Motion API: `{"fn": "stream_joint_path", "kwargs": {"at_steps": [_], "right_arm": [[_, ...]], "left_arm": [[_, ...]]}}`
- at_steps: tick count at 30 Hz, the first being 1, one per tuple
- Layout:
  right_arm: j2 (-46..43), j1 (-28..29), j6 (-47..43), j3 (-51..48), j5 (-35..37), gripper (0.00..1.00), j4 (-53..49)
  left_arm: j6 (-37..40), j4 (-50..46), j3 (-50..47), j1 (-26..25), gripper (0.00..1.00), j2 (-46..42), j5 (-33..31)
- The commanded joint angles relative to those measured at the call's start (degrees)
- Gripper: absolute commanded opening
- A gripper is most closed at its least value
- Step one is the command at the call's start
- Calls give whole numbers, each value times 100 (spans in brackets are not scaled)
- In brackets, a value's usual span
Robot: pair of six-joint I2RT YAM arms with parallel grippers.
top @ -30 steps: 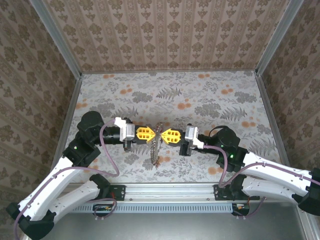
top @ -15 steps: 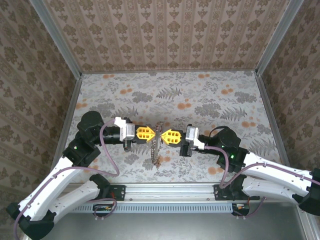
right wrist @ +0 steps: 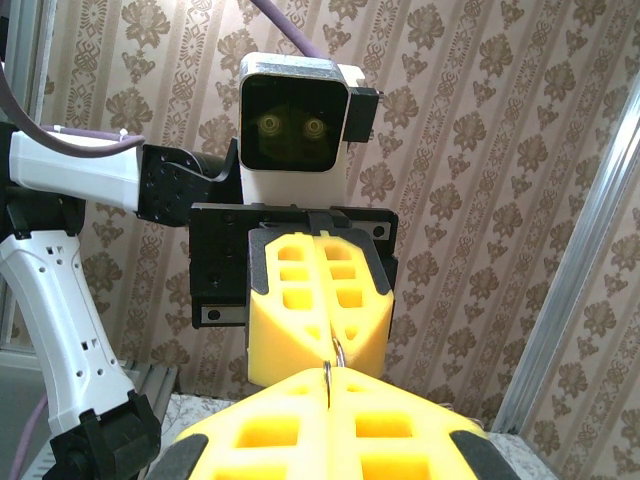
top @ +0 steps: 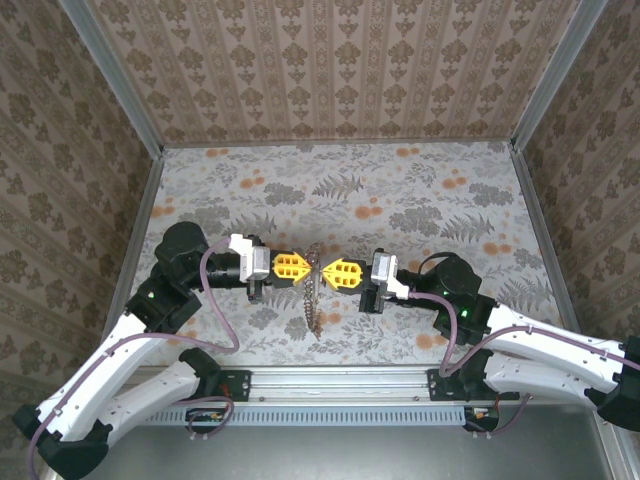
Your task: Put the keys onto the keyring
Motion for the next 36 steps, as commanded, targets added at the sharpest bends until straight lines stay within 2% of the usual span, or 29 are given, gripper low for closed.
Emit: {"fn": "stream_joint_path", "kwargs": {"at_steps": [1,36], "right_arm": [[-7,36,-61,56,44,0,315],[46,34,-217,118,153,0,272]], "left_arm": [[23,215,-16,-27,0,-25,94],[39,200,0,-41,0,-42,95]]}}
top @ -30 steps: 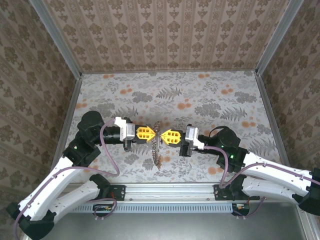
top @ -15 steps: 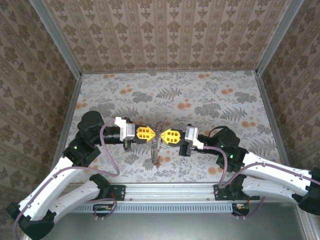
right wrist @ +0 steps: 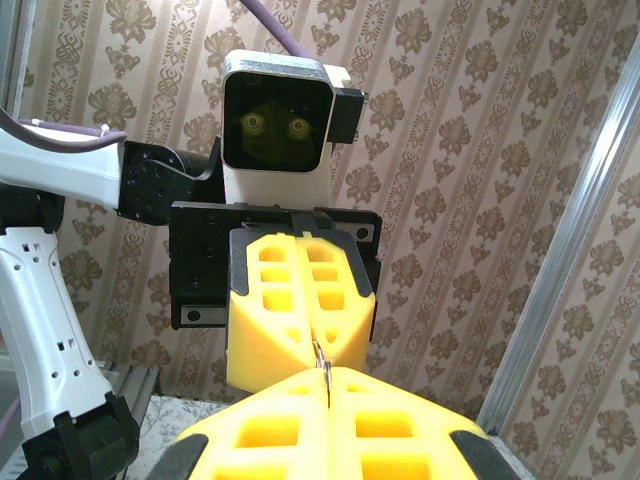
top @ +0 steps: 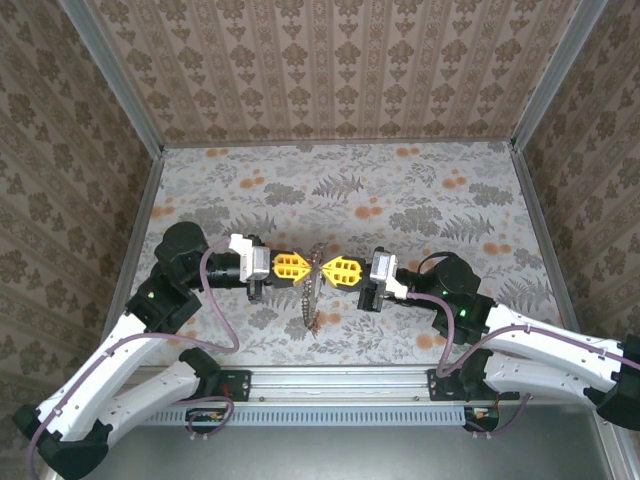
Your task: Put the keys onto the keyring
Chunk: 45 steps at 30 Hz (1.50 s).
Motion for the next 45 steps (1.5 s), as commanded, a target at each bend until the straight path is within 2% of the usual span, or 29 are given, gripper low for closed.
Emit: {"fn": "stream_joint_path", "kwargs": {"at_steps": [1,15,21,34,45], "right_arm": [[-3,34,-76,118,-23,0,165],[-2,34,-11,131,-277,0,171],[187,38,289,273,-396,0,278],[167,34,382,276,340,0,159],[-7,34,459,216,375,0,-81]], "left_arm": [[38,198,-4,-40,0,-40,92],[54,175,10,-36,0,-26,55],[165,49,61,-57,0,63,-25],[306,-122,76,-185,0,-48,-226],[394,-149,63,-225,0,-95,-491]]}}
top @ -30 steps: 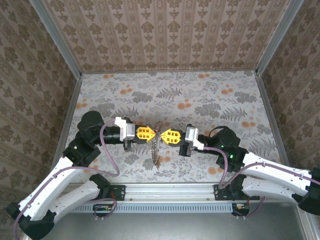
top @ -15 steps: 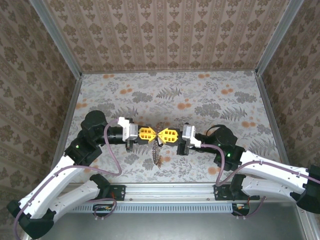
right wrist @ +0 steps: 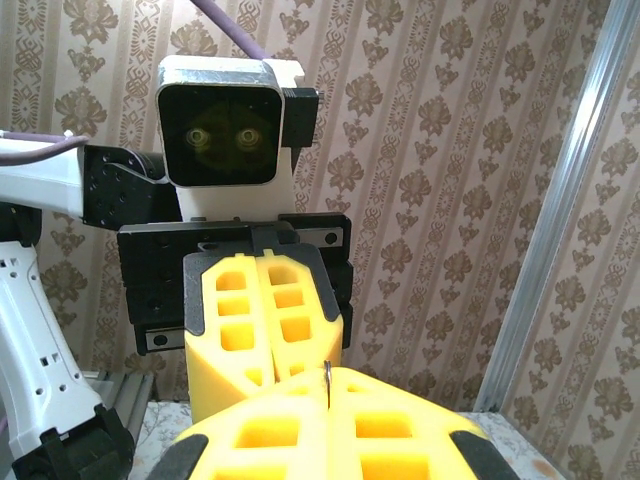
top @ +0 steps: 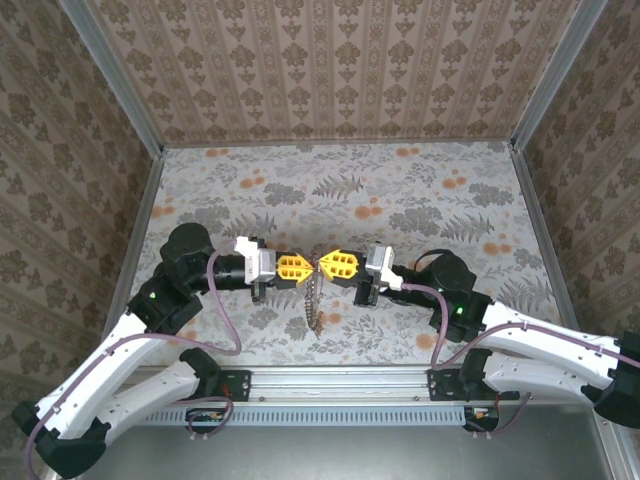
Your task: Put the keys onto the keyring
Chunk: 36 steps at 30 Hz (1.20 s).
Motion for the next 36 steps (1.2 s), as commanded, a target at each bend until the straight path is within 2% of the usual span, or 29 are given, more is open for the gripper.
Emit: {"fn": "stream_joint_path", "kwargs": {"at_steps": [1,7,15,36], "right_arm": [[-159,32,154,82,26,0,-1],[-147,29,313,56,-209,0,65],[119,29,798,-33,-178,0,652],[196,29,973,-15,-218,0,503]], "left_arm": [[178,96,53,-32,0,-115,-171],[224,113,23,-54,0,-173,-397],[226,157,-5,-55,0,-216,-458],[229,184,-16,-63,0,-251,-507]]}}
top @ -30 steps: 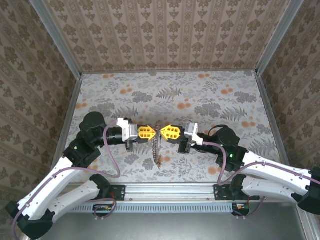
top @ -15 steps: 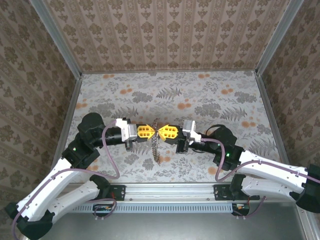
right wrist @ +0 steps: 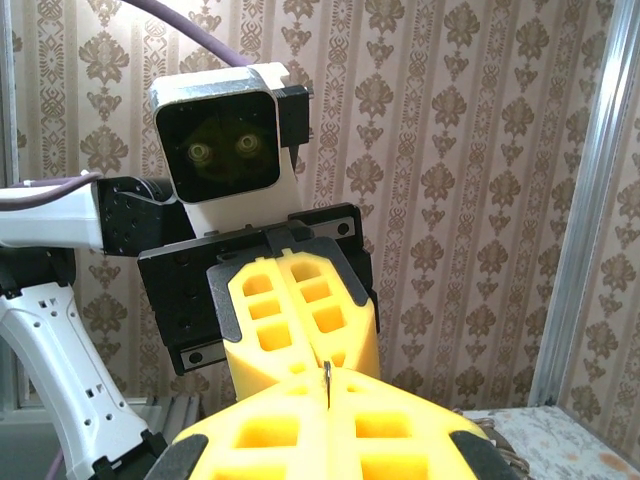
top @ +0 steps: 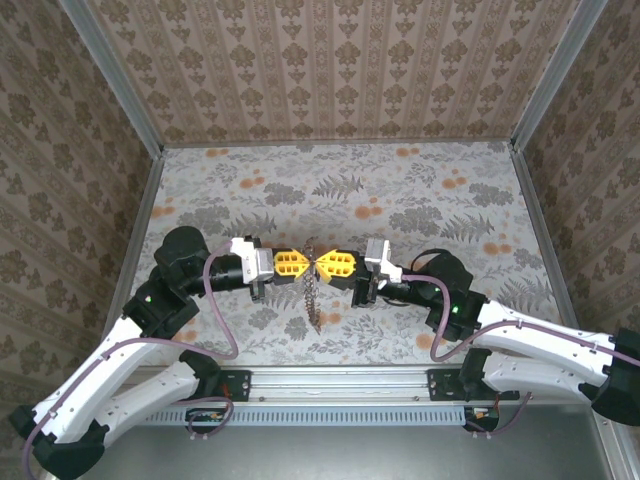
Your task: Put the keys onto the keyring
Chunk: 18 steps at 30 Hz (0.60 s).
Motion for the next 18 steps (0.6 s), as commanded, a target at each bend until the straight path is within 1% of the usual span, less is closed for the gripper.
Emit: {"fn": "stream_joint_path", "kwargs": {"at_steps": [1,5,18], "right_arm": [[12,35,165,-17,-81,0,225],[17,29,169,-26,-39,0,226],[-94,60,99,-133,596,0,173]], "left_arm": [[95,186,-13,-27,0,-96,6],[92,181,-13,-27,0,-96,16],[96,168,-10,-29,0,-113,47]]}}
